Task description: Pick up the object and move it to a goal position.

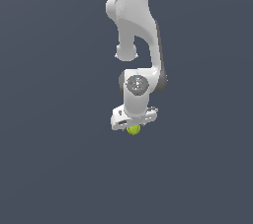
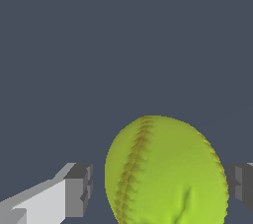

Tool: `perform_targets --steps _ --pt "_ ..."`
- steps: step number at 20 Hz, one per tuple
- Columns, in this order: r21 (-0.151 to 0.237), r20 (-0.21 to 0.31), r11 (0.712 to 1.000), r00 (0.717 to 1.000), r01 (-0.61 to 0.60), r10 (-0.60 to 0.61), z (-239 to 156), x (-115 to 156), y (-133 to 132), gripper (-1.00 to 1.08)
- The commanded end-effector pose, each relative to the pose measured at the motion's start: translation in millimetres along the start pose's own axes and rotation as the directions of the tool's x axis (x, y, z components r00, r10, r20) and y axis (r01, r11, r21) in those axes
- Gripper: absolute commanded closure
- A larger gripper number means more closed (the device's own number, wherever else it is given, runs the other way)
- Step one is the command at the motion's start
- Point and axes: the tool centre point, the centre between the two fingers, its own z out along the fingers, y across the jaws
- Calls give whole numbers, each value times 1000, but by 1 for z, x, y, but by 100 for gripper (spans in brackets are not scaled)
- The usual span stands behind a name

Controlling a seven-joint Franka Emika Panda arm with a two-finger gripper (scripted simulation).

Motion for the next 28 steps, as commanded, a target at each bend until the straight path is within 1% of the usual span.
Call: perform_targets --steps 1,2,3,14,18,23,28 --pt "0 -2 1000 1000 0 0 3 1 0 -92" --pt "0 -2 1000 1000 0 0 3 1 0 -92" --pt "0 -2 1000 1000 0 0 3 1 0 108" --pt "0 -2 1000 1000 0 0 2 1 1 108" --pt "0 -2 1000 1000 0 0 -5 -1 9 108" --pt "0 -2 1000 1000 0 0 -28 -9 37 108" --pt "0 -2 1000 1000 0 0 -65 -21 82 108"
